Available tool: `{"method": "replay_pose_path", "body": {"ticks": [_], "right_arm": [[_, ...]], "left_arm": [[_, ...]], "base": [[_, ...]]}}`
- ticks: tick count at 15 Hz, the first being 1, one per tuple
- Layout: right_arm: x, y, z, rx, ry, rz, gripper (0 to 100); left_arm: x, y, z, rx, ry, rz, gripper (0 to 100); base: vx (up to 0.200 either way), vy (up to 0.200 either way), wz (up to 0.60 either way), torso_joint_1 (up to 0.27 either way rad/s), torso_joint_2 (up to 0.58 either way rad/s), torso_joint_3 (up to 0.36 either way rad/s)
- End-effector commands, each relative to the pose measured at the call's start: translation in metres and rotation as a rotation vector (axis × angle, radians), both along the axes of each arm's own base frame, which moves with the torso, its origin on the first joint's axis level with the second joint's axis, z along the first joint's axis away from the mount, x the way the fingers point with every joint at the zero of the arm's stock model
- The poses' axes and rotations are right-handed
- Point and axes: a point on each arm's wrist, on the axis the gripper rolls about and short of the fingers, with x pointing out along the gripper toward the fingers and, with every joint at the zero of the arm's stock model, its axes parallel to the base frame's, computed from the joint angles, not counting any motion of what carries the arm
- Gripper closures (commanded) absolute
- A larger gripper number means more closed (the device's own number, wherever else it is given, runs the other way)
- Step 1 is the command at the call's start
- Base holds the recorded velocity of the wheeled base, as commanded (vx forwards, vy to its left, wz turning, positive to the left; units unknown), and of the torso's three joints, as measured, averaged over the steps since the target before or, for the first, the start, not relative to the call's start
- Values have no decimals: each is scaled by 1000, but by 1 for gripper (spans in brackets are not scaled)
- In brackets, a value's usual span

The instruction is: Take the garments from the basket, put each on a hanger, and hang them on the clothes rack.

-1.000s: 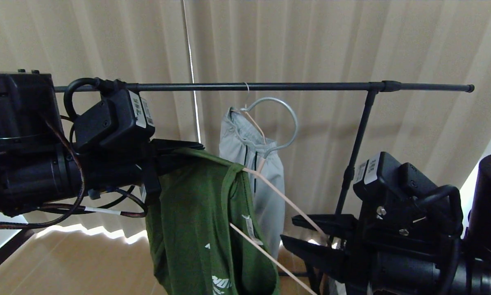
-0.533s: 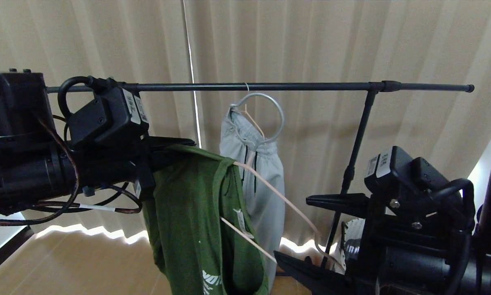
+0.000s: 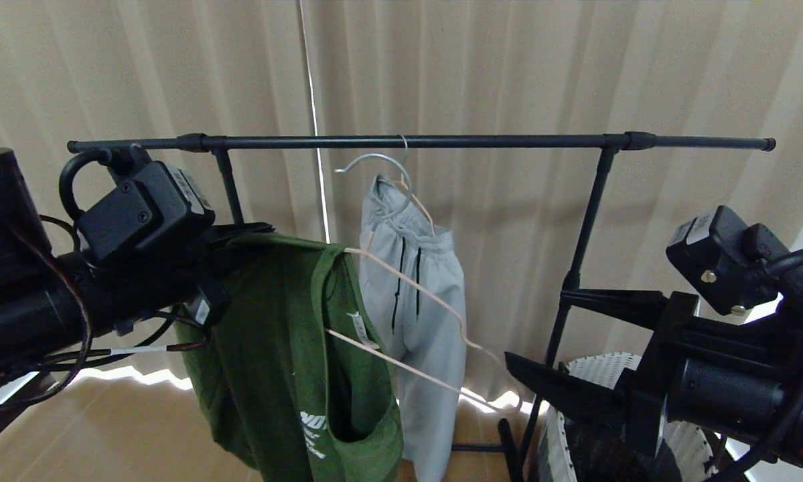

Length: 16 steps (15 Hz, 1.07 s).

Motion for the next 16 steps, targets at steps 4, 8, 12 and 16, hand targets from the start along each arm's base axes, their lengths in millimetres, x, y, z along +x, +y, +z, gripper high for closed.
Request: {"method": "replay_pose_path", "body": {"ticks": [4,8,12,16], "right_arm": [[7,-13,-5,-19,9,-86,0],[5,-15,-11,-68,49,-99,0],[5,-11,-19,-92,60,-94,0],[4,8,-28,-127,87,-33,0]], "left_arm": [[-12,8,-1,-52,14,87,100],[-13,13,-5,-43,20,341,100],[-14,9,-6,-82,32,494,100],[-11,-15,1,-212,62,528,100]], "base": [[0,0,0,0,0,0],[0,0,0,0,0,0],[0,0,0,0,0,0],[0,0,0,0,0,0]]}}
